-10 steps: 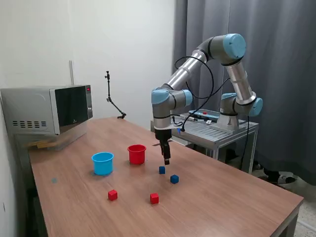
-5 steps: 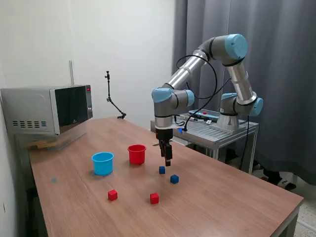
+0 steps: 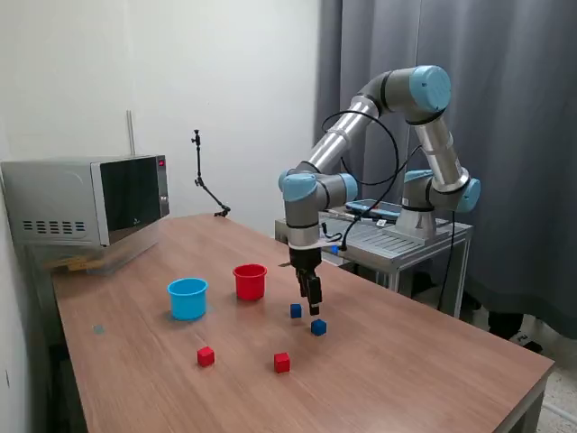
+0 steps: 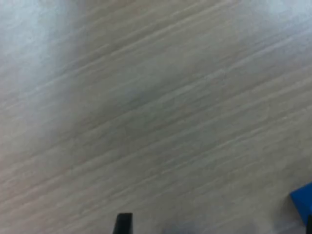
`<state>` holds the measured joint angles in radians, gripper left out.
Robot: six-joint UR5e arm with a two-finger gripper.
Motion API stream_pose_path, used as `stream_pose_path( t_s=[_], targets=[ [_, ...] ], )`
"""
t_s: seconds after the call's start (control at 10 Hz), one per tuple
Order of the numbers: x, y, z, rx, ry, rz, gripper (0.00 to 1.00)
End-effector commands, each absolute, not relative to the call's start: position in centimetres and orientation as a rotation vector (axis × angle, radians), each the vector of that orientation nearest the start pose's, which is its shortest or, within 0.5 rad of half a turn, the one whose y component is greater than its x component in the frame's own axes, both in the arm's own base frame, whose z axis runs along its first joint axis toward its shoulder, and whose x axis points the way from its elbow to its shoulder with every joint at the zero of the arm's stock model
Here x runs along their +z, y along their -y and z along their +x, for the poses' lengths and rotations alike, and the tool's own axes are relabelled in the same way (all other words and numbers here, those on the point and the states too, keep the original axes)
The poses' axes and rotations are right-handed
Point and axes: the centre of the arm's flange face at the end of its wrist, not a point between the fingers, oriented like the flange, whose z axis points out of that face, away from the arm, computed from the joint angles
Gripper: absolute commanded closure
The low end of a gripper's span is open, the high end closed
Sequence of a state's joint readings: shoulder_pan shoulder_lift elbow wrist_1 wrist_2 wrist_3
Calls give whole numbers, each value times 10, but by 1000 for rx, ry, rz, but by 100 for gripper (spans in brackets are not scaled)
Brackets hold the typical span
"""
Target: Place red objects in the red bin, and blue objects in the blue bin.
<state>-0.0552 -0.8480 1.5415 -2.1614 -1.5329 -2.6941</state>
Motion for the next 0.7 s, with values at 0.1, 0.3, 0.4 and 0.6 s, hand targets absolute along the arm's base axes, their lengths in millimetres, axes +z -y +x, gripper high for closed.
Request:
stream_pose_path(
  t_s=[0.1, 0.3, 0.4, 0.6],
  targets=[
    [119, 98, -678, -138, -2648, -1556, 0],
    [120, 92, -680, -130, -2661, -1550, 0],
    [112, 91, -680, -138, -2655, -1544, 0],
    [109, 85, -685, -126, -2674, -1539, 0]
  ],
)
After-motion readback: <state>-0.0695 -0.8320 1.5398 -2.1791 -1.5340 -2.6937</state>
